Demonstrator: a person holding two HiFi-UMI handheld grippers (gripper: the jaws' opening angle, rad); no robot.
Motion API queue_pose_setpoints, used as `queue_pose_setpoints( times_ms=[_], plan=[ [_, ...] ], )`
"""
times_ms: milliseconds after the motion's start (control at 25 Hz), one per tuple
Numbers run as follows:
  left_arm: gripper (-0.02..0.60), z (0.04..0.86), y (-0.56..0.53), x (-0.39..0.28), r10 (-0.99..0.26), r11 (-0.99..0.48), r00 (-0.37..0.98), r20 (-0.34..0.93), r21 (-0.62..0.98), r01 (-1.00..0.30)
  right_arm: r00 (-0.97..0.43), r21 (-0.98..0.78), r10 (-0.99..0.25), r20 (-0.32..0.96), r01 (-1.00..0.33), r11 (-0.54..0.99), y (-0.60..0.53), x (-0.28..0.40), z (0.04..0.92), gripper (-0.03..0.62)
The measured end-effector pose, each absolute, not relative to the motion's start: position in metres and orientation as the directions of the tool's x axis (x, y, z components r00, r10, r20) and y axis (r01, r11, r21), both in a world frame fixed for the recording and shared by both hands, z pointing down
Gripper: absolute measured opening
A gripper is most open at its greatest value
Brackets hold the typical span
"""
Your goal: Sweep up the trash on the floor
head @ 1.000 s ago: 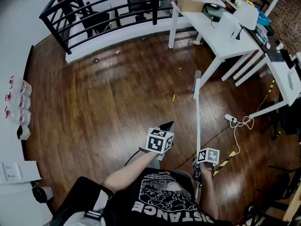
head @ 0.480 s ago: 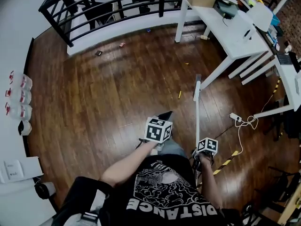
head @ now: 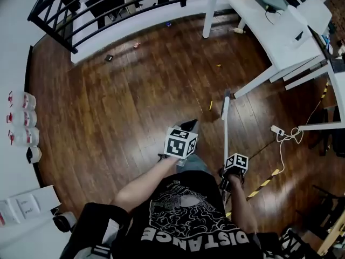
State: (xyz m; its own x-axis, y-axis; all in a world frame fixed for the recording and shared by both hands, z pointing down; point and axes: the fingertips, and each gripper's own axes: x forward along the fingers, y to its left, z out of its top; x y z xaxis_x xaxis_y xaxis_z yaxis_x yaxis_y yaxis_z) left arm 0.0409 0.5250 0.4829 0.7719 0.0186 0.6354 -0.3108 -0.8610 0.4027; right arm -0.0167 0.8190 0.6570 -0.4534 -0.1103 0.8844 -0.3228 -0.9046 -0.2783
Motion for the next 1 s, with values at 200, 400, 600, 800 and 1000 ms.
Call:
queue_pose_setpoints(
  times_ms=[200, 400, 600, 800, 1000],
  plan=[
    [0.005, 0.487, 0.485, 0.087, 0.064, -0.883, 0.742, 0.668, 0.385, -0.270, -0.496, -0.219, -0.054, 0.866, -0.280, -0.935, 0.796, 0.013, 0.662, 0.000],
    [0.005, 0.486, 0.449, 0.124, 0.079, -0.904, 0.723, 0.687, 0.355, -0.239, -0.538, -0.203, -0.068, 0.840, -0.196, -0.959, 0.777, 0.022, 0.663, 0.000],
    [0.005, 0.489, 0.427, 0.150, 0.099, -0.914, 0.703, 0.704, 0.343, -0.215, -0.555, -0.244, -0.177, 0.813, -0.048, -0.969, 0.757, 0.021, 0.654, 0.000],
    [0.005, 0.492, 0.424, 0.169, 0.135, -0.911, 0.704, 0.697, 0.367, -0.188, -0.552, -0.228, -0.189, 0.812, -0.002, -0.974, 0.754, 0.020, 0.645, 0.000],
    [0.005, 0.497, 0.412, 0.184, 0.189, -0.897, 0.706, 0.683, 0.412, -0.158, -0.557, -0.194, -0.176, 0.811, 0.028, -0.981, 0.743, 0.011, 0.641, 0.000]
  ],
)
